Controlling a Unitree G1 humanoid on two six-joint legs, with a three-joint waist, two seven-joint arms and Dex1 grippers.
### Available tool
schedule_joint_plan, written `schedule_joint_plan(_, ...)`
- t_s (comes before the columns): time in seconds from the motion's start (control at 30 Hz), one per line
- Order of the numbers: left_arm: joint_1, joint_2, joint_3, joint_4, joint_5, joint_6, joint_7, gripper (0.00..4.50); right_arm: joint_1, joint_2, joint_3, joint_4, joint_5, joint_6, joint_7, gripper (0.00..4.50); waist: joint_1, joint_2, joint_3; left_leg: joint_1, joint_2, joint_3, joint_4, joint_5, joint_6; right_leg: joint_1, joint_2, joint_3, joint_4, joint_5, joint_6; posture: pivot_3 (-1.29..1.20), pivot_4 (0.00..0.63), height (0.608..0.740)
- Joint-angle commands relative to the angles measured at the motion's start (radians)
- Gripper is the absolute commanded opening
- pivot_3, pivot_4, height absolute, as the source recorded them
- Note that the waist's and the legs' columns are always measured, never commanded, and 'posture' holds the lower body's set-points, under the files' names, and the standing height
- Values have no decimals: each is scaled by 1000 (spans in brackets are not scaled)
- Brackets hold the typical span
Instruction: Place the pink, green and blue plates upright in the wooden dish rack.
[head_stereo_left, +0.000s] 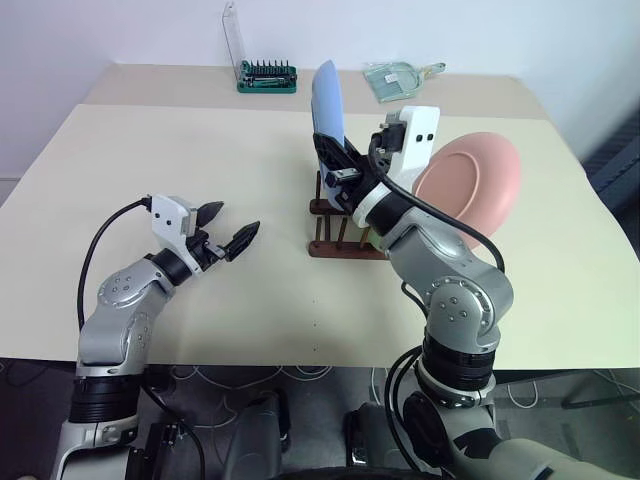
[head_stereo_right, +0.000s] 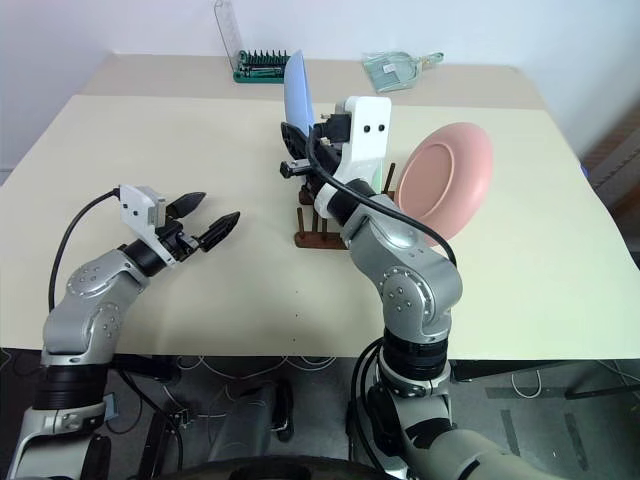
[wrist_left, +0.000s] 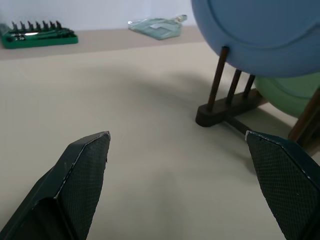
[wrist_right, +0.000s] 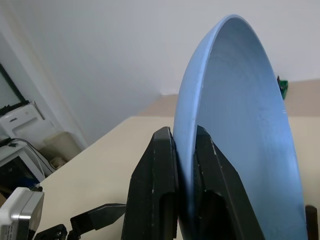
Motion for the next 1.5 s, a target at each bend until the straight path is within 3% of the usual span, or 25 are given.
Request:
schedule_joint_plan(0.03,-12,-3,-8,-6,9,-28,-12,4457,12,24,-2,-41,32,23,-37,0,0,0,0,0,0,0,0,0,0,0,0,0,0,0,0,0,150,732)
schedule_joint_plan(0.33,-27,-8,-16,26,16,-45,-26,4457,3,18,-22,-45,78,65,-108,0,0,0,0,0,0,0,0,0,0,0,0,0,0,0,0,0,150,732)
schedule_joint_plan(1.07,-34,-14,-30,37,19,-44,-31,4457,-189,3,-153,22,256,145,-311,0,0,1,0,-1,0,0,-3,0,0,-1,0,0,-2,0,0,0,150,732)
schedule_joint_plan(1.5,-39,-23,-28,42,27,-44,-37,4457,-291,-4,-189,-2,304,171,-389,0,0,1,0,-12,0,2,-5,6,0,-15,0,0,4,0,0,0,150,732)
